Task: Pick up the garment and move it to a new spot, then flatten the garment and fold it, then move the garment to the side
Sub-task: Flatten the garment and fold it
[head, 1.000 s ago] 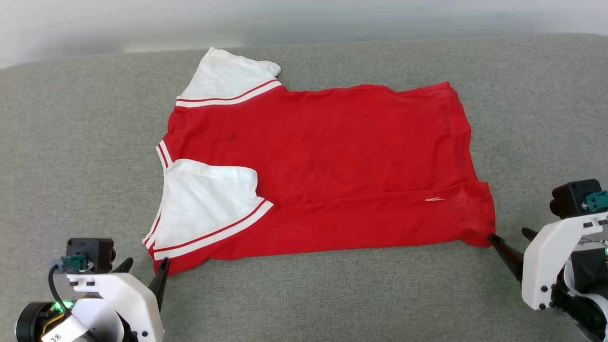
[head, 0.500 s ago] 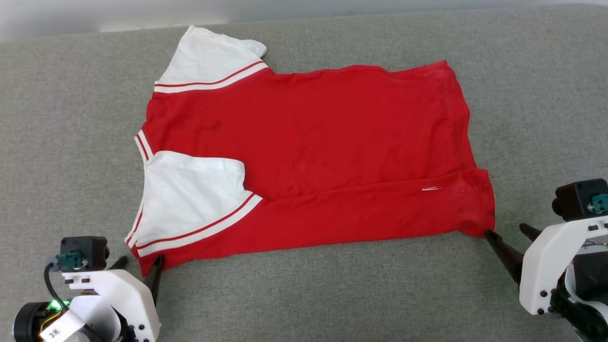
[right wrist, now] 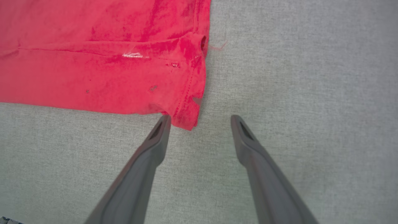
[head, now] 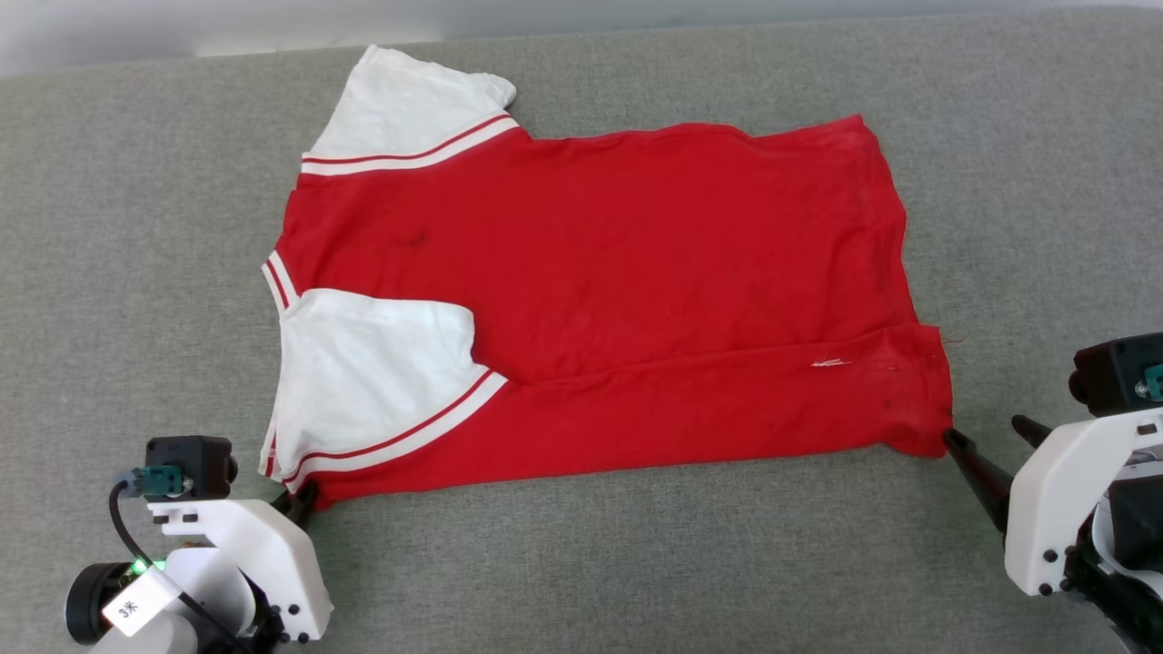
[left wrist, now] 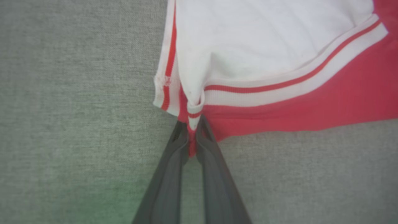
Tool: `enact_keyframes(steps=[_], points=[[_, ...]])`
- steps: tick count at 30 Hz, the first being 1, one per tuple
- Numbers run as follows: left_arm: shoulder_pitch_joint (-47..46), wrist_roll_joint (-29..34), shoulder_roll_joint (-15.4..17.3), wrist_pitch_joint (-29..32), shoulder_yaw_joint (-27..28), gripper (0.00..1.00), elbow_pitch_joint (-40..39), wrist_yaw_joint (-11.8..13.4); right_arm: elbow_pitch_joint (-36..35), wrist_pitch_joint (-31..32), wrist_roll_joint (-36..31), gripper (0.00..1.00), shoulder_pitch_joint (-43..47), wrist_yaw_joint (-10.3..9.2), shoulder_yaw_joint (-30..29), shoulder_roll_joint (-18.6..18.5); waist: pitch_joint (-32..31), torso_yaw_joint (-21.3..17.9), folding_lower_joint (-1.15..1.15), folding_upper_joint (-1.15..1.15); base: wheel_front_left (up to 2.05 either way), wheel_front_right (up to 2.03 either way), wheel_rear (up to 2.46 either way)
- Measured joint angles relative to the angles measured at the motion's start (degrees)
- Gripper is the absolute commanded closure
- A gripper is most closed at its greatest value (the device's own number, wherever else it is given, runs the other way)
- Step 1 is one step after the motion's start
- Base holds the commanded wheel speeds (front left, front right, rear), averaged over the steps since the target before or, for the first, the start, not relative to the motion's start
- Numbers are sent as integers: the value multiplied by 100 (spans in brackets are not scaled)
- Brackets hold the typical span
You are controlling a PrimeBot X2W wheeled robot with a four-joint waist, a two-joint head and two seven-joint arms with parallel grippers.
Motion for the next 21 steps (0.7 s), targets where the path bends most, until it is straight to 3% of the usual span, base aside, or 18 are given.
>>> enact_keyframes(steps=[6, 13, 21], points=[[11, 93, -63, -137, -47, 100, -261, 20, 207, 14, 9, 0, -73, 0, 47, 40, -121, 158, 0, 0, 0, 0, 0], [16, 353, 187, -171, -25, 100, -938, 136, 773, 13, -381, 0, -343, 0, 53, -3, -96, 342, 1, 0, 0, 0, 0], [-5, 456, 237, -143, -58, 100, -1338, 214, 1490, -96, -474, 0, -564, 0, 144, -4, 114, 506, 1, 0, 0, 0, 0]])
